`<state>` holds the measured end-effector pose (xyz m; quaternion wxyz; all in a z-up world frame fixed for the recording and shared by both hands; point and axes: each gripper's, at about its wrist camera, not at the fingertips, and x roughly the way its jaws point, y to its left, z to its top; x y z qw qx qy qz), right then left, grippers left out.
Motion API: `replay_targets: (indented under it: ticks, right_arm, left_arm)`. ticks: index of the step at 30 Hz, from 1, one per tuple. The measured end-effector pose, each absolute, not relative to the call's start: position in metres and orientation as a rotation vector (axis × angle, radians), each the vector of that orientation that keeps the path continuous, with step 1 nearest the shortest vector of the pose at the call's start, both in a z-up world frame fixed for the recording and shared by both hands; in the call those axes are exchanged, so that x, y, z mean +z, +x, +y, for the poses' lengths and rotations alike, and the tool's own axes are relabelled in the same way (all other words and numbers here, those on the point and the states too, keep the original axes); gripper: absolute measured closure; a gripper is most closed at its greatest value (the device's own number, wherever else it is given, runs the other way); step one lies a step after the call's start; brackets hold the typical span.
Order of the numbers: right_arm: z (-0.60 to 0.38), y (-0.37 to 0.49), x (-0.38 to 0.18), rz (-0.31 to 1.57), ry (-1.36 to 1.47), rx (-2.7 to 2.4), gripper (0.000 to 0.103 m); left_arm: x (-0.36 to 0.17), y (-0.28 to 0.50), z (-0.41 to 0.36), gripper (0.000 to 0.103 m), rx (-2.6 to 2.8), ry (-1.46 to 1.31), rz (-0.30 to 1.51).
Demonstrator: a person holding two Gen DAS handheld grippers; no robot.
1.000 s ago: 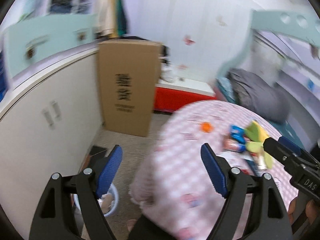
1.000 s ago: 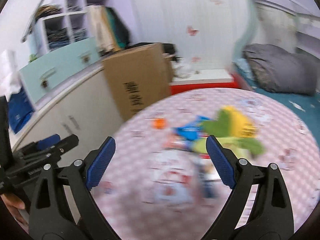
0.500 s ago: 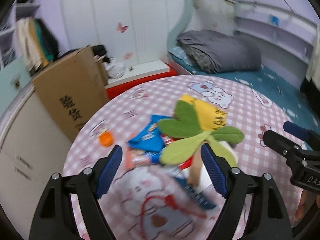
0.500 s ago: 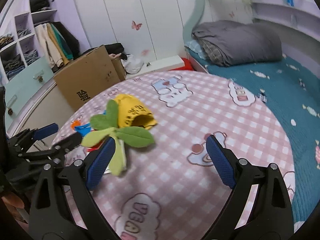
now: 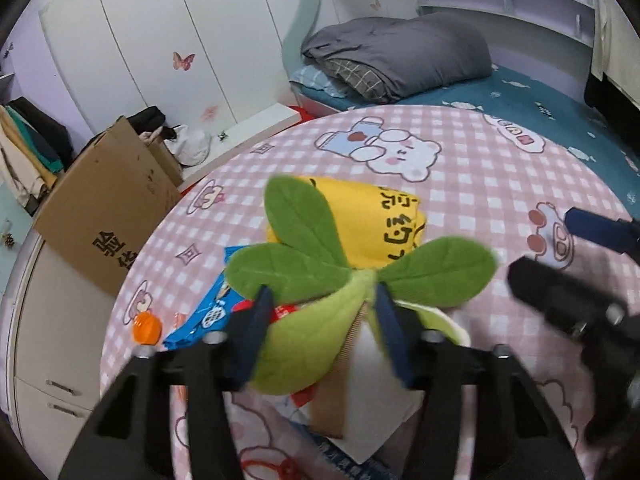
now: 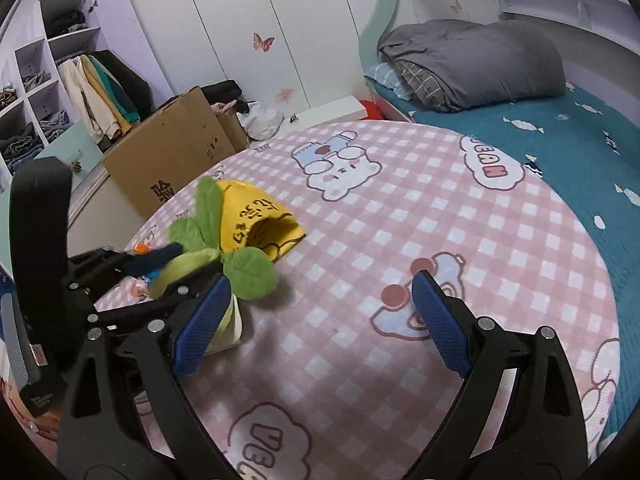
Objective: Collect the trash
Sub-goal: 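Grasp the green leaf-shaped plush with the left tool and lift it, then hold the plush in the left tool while the right tool approaches the white toothpaste tube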
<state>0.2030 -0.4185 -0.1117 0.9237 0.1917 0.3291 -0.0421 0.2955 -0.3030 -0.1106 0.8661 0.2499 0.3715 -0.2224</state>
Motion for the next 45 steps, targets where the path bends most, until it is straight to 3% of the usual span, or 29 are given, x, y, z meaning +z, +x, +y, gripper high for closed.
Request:
replay_targets:
  ticks: [2,6,45]
  right_arm:
    - [-0.414,0.204,-0.110,0.667,0.390,-0.087,0.013]
    - [-0.412,0.205,-0.109,0.659,0.393,-0.077,0.013]
    - [-0.379,0.163,-0.071,0.603,0.400,0.054,0.013]
  left_arm:
    - [-0.109,0.296,-0.304,0.091,-0.461,0.510,0.790]
    - [-0.107,0.290,-0.303,0.096,-0.427,0.509,0.752]
    - [-0.004,0.218,-0.201,0.098,-0.152,0.246,0.556]
